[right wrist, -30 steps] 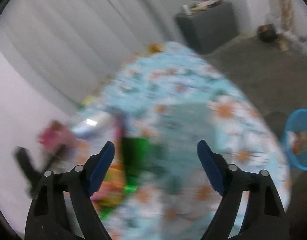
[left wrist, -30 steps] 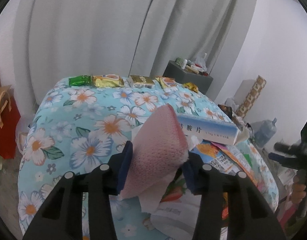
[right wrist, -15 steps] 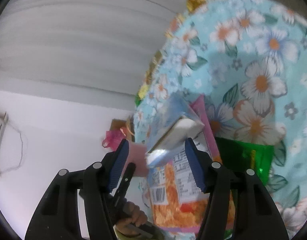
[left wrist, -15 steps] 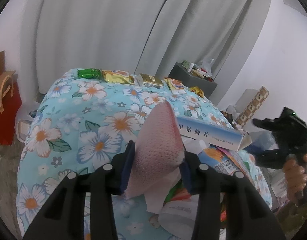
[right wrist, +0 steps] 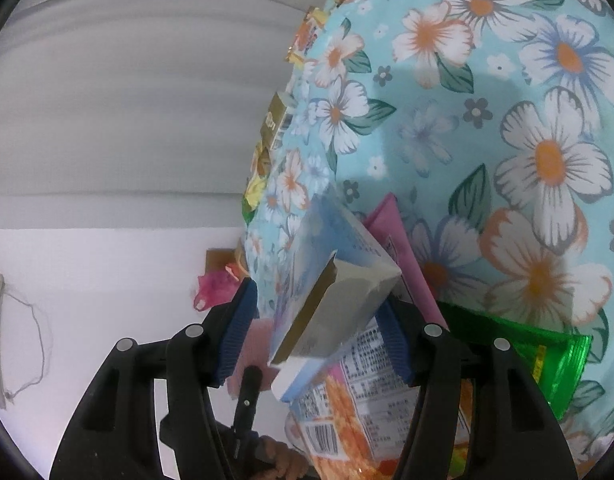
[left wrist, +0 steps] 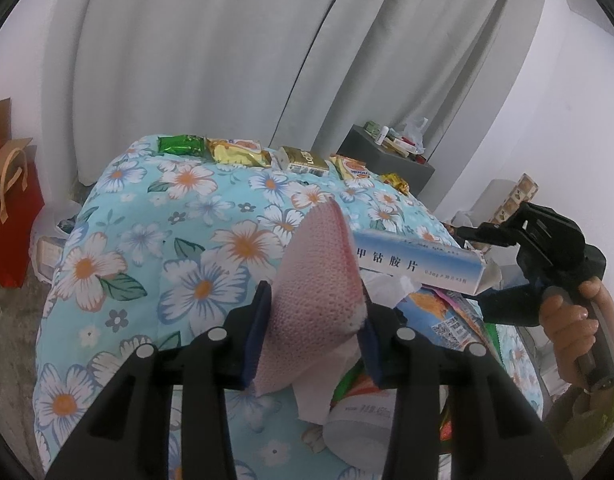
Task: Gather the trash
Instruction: 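Grasp the white-and-blue medicine box with the right tool, then lift the sponge with the left tool while the right tool lifts the box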
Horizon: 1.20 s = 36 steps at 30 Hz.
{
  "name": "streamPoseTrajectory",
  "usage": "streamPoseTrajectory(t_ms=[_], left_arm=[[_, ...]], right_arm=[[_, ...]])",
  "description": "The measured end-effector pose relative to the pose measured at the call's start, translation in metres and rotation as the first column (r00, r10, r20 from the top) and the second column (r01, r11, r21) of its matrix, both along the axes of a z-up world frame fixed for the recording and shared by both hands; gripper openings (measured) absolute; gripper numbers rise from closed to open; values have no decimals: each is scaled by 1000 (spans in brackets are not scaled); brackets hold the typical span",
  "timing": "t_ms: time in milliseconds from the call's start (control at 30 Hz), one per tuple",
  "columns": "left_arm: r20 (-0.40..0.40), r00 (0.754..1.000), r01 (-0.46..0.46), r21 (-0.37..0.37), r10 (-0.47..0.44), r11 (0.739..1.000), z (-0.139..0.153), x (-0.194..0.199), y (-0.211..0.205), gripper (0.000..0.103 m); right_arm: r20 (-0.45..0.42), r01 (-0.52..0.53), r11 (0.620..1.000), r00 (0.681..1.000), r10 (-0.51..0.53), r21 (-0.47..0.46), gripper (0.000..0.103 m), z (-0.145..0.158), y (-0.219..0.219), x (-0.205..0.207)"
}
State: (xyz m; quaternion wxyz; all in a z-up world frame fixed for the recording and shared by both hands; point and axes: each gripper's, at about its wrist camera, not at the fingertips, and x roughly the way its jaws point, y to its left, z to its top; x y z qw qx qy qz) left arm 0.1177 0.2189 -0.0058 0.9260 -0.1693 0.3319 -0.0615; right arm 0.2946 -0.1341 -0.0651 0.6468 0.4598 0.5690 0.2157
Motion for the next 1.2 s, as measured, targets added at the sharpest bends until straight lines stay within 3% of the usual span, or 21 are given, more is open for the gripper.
streamPoseTrajectory(t_ms=[167, 667, 1200], left_arm=[[1, 1000, -5, 6, 5, 1000, 1, -2, 0, 38], [32, 999, -41, 1, 41, 999, 13, -6, 7, 33], [171, 981, -105, 73, 91, 992, 58, -27, 10, 33]], right_arm=[[-20, 4, 1000, 1000, -4, -9, 36, -7, 2, 2], [40, 22, 996, 999, -26, 88, 32, 5, -18, -13], [90, 48, 991, 994, -59, 126, 31, 18, -49, -33]])
